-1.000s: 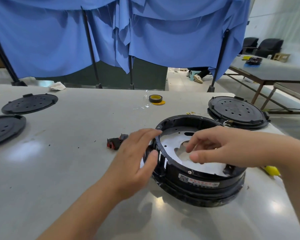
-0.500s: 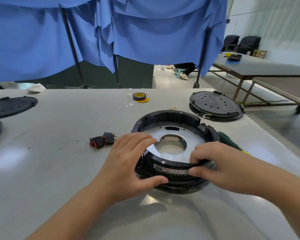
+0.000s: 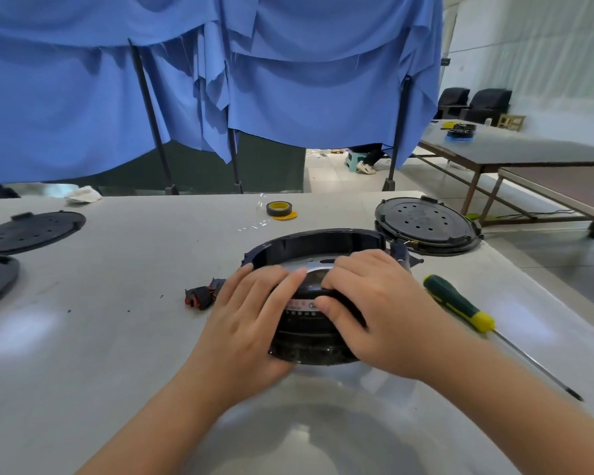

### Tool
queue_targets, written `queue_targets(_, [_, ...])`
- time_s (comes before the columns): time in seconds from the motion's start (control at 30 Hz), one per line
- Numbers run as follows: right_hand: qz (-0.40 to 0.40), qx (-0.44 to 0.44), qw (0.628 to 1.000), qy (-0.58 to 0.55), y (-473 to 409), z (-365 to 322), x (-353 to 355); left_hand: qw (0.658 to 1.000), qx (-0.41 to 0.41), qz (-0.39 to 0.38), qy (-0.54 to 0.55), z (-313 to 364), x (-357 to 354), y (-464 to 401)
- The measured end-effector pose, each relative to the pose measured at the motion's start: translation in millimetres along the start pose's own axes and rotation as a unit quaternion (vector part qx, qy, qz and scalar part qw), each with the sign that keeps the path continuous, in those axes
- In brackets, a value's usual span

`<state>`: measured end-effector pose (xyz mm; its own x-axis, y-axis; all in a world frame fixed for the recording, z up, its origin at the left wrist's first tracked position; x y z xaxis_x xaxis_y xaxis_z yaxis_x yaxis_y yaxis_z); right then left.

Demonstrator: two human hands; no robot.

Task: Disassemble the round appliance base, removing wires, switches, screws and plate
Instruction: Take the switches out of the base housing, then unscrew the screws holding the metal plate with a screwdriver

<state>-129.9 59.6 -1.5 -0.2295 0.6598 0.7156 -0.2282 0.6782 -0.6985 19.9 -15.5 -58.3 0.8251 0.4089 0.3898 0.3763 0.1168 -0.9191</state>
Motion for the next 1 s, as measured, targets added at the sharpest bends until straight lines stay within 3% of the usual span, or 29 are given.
queue_targets(0.13, [0.075,0.001,0.997,-0.008,7,1,-4,1.000,0.004,0.000,0.019,-6,4,-1])
queue_targets(0.3, [0.103,-0.025,0.994,-0.023,26,20,-7,0.997,0.055,0.032,0.049,-14,16,-7])
queue_targets(0.6, [0.204,-0.263,0.938,-0.092,27,63,-37,0.951,0.254,0.145,0.098,-41,29,-4])
queue_targets(0.73, [0.120,-0.407,0.873,-0.242,19,70,-63,0.904,0.351,0.189,0.157,-49,32,-1])
queue_targets(0.83, [0.081,-0.450,0.829,-0.322,15,66,-80,0.855,0.427,0.227,0.186,-54,35,-1])
queue_targets(1.0, [0.083,-0.461,0.811,-0.352,20,60,-86,0.711,0.590,0.238,0.301,-67,26,5])
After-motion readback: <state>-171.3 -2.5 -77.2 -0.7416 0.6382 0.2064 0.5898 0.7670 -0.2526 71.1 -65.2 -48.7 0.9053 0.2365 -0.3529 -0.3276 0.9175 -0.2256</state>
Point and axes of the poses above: each hand's wrist, its own y-axis away from the middle knuckle, its own x-axis out of the back of the hand, z = x × y, the point moved 3 cm from there along -y, towards the middle knuckle, and after that the axes turned 15 degrees about z, right-handed, at the moved point
